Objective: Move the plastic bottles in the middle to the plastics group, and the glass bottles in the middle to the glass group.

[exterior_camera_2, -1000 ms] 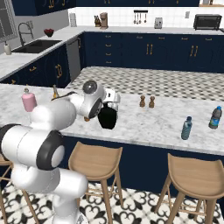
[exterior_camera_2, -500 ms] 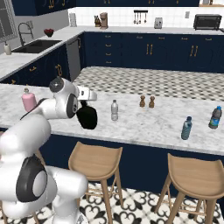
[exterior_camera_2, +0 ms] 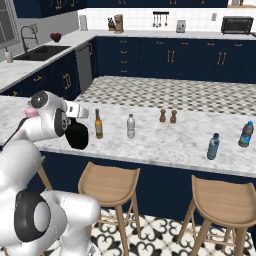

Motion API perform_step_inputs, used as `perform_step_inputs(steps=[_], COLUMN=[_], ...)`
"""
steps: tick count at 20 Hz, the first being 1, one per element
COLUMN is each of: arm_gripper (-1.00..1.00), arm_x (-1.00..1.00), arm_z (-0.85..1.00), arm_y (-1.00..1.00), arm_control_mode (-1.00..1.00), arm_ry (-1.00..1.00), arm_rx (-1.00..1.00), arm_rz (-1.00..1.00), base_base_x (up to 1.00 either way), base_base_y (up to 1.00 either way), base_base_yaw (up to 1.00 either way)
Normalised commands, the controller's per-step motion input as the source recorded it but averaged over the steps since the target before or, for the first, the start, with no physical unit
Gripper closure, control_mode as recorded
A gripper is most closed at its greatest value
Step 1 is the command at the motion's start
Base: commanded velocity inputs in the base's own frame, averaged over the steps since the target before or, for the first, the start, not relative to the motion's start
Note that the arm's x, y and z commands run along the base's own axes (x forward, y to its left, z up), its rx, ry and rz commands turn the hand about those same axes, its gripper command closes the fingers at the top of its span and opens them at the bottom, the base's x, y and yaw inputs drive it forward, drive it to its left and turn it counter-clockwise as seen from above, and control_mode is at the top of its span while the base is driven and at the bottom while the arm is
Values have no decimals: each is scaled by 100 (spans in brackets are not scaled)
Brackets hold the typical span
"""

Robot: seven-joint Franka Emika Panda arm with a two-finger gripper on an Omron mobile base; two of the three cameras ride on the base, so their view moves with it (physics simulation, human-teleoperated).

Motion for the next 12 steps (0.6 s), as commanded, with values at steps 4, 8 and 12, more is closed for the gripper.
perform_step_inputs(steps=[4, 8, 12], arm_gripper=[100, 100, 100], arm_x=[0, 0, 5], arm_z=[0, 0, 0], arm_y=[97, 100, 98], arm_control_mode=[-100, -100, -100], arm_ry=[0, 1, 0], arm_rx=[8, 4, 0], arm_rz=[11, 10, 9], base_base_x=[0, 0, 0], base_base_y=[0, 0, 0], base_base_yaw=[0, 0, 0])
